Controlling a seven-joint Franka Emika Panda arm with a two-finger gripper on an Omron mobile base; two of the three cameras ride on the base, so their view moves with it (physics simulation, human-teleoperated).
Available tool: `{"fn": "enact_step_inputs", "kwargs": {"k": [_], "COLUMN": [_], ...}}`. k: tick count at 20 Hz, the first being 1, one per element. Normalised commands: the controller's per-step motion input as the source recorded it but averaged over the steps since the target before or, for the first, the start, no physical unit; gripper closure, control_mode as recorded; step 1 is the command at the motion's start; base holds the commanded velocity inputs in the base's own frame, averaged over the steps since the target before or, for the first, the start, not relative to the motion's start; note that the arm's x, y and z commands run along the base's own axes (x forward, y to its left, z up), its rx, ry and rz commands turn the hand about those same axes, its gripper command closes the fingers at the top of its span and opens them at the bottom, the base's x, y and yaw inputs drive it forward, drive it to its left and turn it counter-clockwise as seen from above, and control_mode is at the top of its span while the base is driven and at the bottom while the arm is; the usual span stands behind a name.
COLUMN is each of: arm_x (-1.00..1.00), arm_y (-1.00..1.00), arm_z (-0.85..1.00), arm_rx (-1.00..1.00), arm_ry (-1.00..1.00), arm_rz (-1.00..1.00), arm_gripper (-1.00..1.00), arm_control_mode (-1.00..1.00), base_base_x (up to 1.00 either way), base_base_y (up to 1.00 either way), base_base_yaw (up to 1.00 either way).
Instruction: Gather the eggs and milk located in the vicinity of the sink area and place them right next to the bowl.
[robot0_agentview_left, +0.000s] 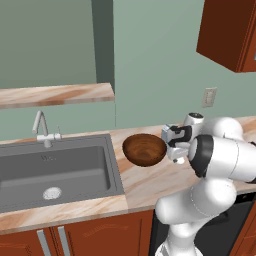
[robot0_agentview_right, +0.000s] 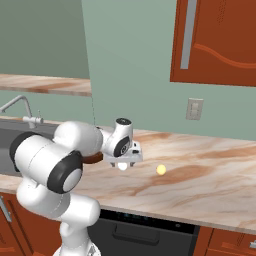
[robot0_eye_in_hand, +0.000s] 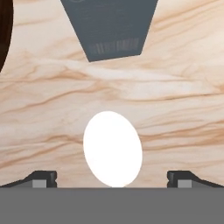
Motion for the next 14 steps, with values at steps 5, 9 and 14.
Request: {"fn": "enact_step_inputs", "kwargs": {"k": [5,9,14], "arm_x": [0.02,0.03,0.15], "arm_y": [0.0,0.0,0.0], "arm_z": [-0.12,-0.07,-0.09], "arm_rx": [0.0,0.0,0.0], "arm_ry": [0.0,0.0,0.0], "arm_rz": [0.0,0.0,0.0], "arm_gripper": [-1.0,-1.0,-1.0], "arm_control_mode": [-1.0,-1.0,-1.0], "base_base_x": [0.0,0.0,0.0], "base_base_y": [0.0,0.0,0.0], "base_base_yaw": [0.0,0.0,0.0]}}
